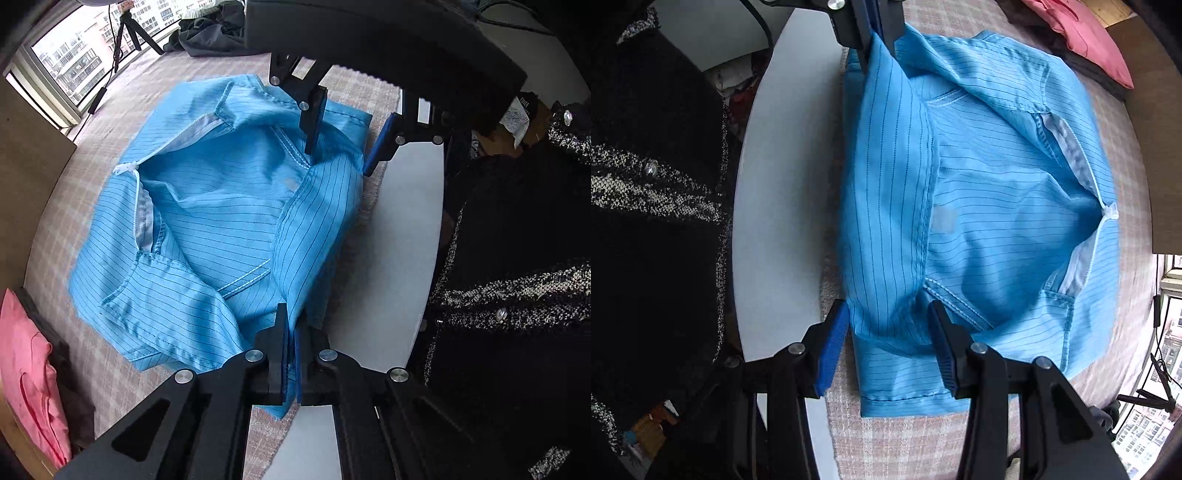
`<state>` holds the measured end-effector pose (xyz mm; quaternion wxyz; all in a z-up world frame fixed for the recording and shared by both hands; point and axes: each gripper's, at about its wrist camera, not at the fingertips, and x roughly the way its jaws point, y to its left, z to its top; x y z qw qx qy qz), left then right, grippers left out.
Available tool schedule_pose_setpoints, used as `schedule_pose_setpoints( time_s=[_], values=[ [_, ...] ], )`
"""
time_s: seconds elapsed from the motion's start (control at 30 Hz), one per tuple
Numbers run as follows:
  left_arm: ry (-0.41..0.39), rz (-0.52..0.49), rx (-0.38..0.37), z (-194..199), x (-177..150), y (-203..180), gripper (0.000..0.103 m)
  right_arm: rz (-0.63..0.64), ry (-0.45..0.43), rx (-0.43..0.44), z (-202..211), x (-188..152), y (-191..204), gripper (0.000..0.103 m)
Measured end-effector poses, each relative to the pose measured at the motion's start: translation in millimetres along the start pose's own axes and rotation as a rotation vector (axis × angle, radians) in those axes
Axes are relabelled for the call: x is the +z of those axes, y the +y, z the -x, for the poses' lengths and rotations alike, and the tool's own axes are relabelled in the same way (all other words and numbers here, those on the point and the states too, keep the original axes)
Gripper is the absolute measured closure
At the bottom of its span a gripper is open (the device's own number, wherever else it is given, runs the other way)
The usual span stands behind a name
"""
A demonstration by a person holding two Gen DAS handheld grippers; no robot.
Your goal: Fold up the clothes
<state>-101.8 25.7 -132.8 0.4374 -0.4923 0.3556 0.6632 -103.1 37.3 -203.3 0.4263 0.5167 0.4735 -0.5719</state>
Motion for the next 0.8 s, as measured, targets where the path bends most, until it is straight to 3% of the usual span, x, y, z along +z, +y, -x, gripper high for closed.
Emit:
schedule_pose_setpoints(
  time_s=[0.07, 0.2, 0.27, 0.3, 0.5, 0.67, 0.8],
  values=[
    [-0.021, -0.005, 0.016, 11, 4, 1, 0.102, -0.024, -0.004, -0.013, 6, -3, -7, 0.072],
    [-0.051, -0.009, 0.042, 20, -1, -1, 0.102, -0.103, -0.043, -0.088, 23, -9, -23, 0.075],
    [-0.035, -0.013, 0.061, 10, -7, 3, 0.102, -0.147, -0.076, -0.169, 32, -13, -26, 0.093],
    [-0.024, -0.014, 0.061, 1, -10, 5, 0.102, -0.161, -0.091, -0.219, 34, -16, -23, 0.096],
    [0.040, -0.046, 0.090, -55, -28, -22, 0.101, -0.177, -0.023, -0.412, 12, -17, 10, 0.098],
    [0.073, -0.048, 0.041, -61, -24, -25, 0.089, -0.171, 0.095, -0.377, -15, -13, 23, 0.098],
    [0.054, 0.059, -0.061, -27, -26, -10, 0.084, -0.236, 0.029, -0.226, 8, -22, 25, 0.094]
  ],
)
